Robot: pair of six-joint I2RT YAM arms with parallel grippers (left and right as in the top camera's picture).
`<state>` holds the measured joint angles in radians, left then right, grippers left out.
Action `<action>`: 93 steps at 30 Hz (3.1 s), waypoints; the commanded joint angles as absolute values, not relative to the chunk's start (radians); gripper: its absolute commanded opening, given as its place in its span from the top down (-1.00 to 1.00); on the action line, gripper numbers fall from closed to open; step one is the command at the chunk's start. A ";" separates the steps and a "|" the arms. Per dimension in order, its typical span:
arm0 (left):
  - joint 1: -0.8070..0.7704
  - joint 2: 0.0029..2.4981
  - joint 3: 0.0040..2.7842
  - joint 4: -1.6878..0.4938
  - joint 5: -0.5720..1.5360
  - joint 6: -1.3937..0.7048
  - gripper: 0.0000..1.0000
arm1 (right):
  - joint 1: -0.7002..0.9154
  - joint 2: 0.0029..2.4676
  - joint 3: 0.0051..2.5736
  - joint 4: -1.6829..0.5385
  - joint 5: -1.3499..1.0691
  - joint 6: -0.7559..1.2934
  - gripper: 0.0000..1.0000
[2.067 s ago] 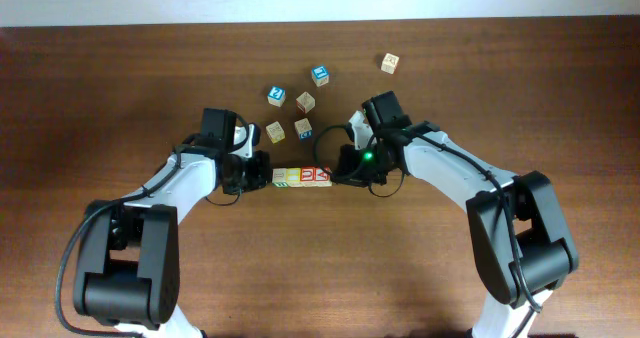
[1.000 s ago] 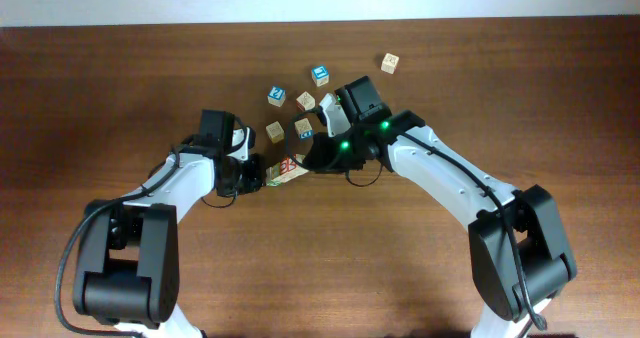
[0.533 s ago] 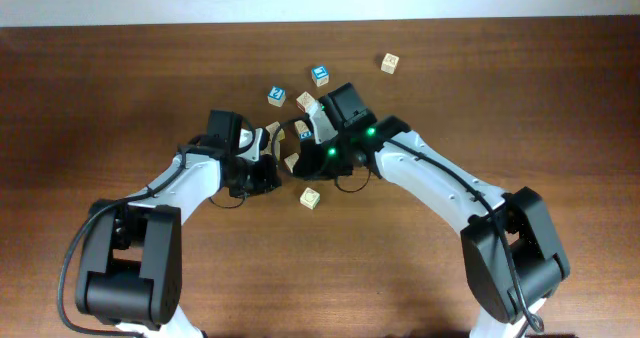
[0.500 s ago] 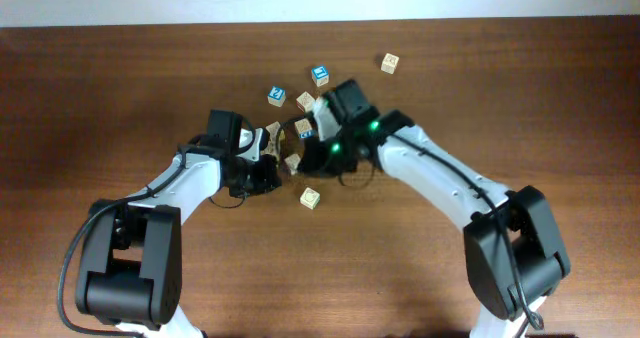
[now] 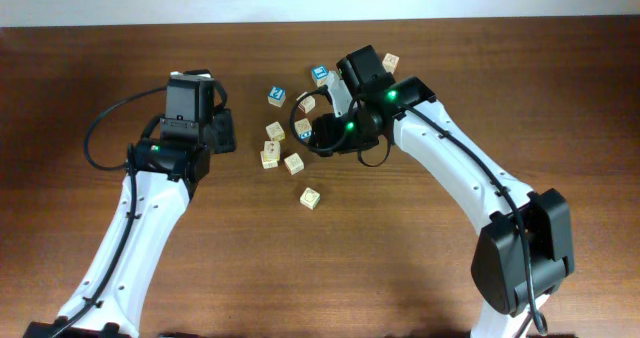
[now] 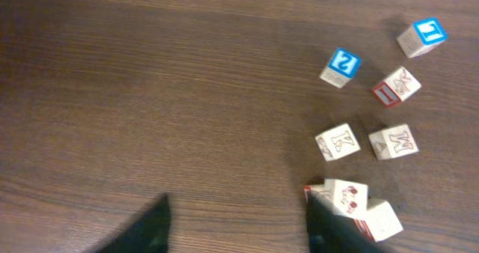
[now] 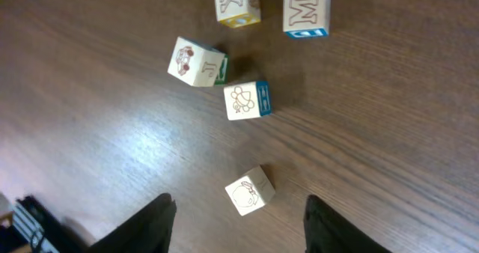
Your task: Rotate 4 blocks
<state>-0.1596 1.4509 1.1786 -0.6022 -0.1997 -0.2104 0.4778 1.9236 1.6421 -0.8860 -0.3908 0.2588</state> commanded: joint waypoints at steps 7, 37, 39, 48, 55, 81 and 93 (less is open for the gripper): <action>-0.154 1.430 1.198 -0.608 -0.251 -0.204 -0.98 | 0.591 2.069 1.672 -0.625 -0.257 0.362 -0.55; -0.154 1.430 1.198 -0.608 -0.251 -0.204 -0.98 | 0.565 2.214 1.817 -0.960 -0.473 0.322 -0.08; -0.154 1.430 1.198 -0.608 -0.251 -0.204 -0.98 | 0.598 2.214 1.797 -0.921 -0.411 0.382 0.05; -0.154 1.430 1.198 -0.608 -0.251 -0.204 -0.98 | 0.648 2.228 1.686 -0.725 -0.223 0.541 0.92; -0.154 1.430 1.198 -0.608 -0.251 -0.204 -0.98 | 0.570 2.231 1.687 -0.728 -0.093 0.540 0.88; -0.154 1.430 1.198 -0.608 -0.251 -0.204 -0.98 | 0.635 2.208 1.661 -1.034 -0.241 0.512 -0.03; -0.154 1.430 1.198 -0.608 -0.251 -0.204 -0.98 | 0.464 2.207 1.690 -0.789 -0.153 0.467 0.41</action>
